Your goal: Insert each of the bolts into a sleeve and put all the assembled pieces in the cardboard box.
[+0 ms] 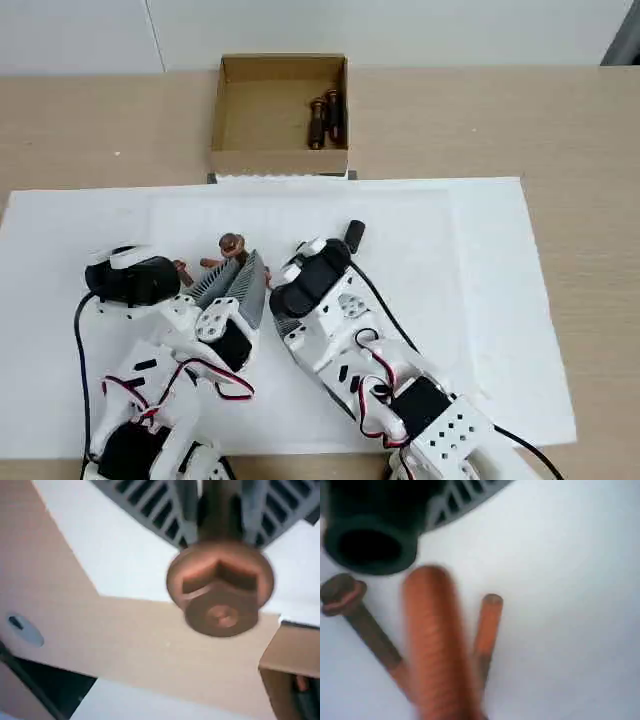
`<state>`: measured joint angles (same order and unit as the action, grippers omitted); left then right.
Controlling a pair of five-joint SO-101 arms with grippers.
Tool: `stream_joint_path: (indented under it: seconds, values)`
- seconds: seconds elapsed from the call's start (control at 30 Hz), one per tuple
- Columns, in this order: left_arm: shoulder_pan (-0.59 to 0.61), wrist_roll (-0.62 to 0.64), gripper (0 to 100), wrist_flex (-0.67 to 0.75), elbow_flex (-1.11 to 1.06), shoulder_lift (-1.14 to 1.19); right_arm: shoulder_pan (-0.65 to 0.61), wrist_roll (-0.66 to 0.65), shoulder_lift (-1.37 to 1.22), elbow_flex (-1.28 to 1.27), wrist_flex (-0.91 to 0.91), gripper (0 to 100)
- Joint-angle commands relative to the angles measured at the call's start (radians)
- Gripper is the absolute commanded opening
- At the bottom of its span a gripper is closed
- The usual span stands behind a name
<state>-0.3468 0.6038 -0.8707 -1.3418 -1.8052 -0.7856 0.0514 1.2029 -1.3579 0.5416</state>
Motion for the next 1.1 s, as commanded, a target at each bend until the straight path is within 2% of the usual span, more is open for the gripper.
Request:
stream_joint_path:
  seconds: [0.0, 0.27, 0.6, 0.87, 1.07]
  values:
    - [-0.002, 0.006, 1, 0.044, 0.002, -0.012, -0.024, -0.012, 0.007, 0.014, -0.028, 0.4]
    - [0.000, 0.006, 1, 0.043, -0.045, -0.012, -0.042, -0.020, 0.008, 0.015, -0.136, 0.4]
    - [-0.006, 0.006, 1, 0.034, -0.047, -0.011, -0.044, -0.072, 0.028, 0.032, -0.137, 0.4]
    - [-0.107, 0.002, 1, -0.175, -0.047, -0.009, -0.054, -0.104, 0.105, 0.029, -0.099, 0.4]
    - [-0.109, -0.044, 1, -0.187, -0.047, -0.009, -0.087, -0.123, 0.116, 0.029, -0.096, 0.4]
